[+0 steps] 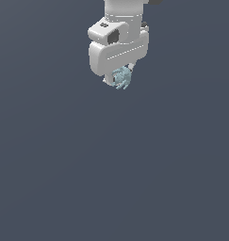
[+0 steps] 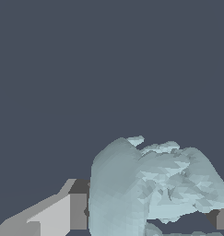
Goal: Pick up the object and move it to a goal position.
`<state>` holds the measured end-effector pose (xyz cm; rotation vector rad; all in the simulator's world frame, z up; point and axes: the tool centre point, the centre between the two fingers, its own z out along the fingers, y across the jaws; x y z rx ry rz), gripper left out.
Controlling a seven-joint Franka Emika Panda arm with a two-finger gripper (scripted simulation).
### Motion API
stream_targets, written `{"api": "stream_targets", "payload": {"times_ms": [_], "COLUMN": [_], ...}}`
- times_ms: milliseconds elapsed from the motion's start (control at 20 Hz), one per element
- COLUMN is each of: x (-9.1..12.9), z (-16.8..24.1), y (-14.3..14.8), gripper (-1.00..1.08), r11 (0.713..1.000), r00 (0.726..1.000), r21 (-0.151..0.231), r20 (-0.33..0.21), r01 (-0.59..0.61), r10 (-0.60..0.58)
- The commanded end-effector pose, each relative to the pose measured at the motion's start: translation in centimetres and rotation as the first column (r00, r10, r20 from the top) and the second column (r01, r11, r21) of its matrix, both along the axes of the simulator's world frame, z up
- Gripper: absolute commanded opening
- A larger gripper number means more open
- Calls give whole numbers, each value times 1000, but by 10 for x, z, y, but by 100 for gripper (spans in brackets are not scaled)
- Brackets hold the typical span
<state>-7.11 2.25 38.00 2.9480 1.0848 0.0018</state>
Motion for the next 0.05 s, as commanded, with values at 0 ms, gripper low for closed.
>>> {"api": "stream_targets", "payload": {"times_ms": [0], "x": [0], "z": [2], "y": [0], "gripper": [-100], "r11": [1000], "r00": [1000], "r21": [0], "r20": [-1], "r01": [1], "r10": [-1]}}
